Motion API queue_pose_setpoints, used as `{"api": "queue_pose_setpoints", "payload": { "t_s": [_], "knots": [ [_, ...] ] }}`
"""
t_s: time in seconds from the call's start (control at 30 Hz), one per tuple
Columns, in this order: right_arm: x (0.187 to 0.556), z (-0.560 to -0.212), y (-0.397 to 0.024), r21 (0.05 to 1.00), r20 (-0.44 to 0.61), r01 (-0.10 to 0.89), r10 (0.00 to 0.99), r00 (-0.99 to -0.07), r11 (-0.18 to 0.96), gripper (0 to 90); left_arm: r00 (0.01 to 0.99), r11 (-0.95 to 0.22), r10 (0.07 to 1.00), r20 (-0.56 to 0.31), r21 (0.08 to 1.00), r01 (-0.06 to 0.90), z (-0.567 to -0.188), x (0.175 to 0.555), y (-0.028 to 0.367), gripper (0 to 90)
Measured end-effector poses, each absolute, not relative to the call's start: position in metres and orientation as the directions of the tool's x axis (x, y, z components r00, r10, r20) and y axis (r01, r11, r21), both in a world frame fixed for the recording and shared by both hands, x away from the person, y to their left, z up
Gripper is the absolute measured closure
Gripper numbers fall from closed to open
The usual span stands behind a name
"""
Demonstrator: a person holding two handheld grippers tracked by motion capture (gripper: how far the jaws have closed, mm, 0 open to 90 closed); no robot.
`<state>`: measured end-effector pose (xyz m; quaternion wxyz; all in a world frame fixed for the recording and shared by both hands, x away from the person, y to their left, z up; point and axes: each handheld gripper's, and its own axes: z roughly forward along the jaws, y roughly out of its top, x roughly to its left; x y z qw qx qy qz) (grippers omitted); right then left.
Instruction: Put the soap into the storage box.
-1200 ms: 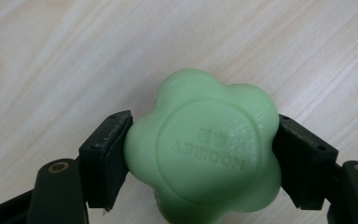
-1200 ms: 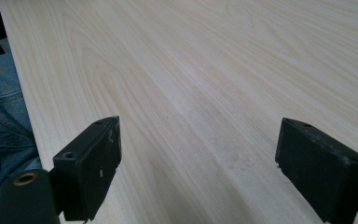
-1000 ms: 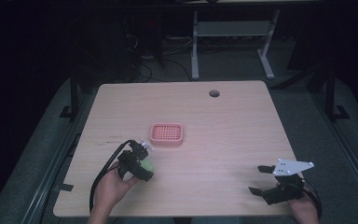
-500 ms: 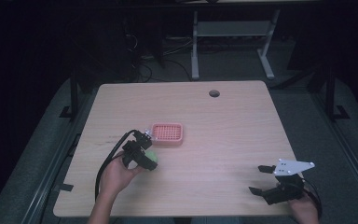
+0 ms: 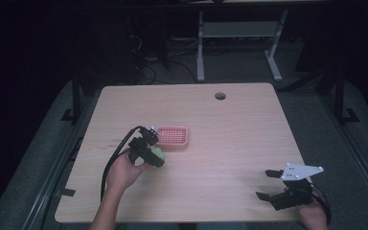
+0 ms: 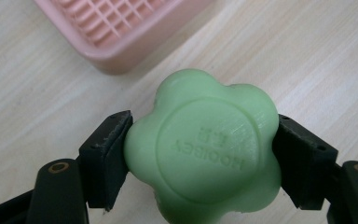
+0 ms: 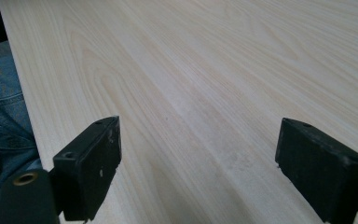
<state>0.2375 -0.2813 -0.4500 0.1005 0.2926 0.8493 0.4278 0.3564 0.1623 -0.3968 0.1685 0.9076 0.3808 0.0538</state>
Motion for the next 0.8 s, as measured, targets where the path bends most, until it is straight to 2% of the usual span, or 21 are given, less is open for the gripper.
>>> {"api": "queue_pose_setpoints", "payload": {
  "t_s": [0.8],
  "knots": [
    [0.238,-0.45,-0.282,0.787,0.076,0.407,0.581,-0.81,0.464,13.8,0.7,-0.648,0.712,-0.045,0.342,0.681,-0.383,0.398,0.143,26.7]
  ]
}}
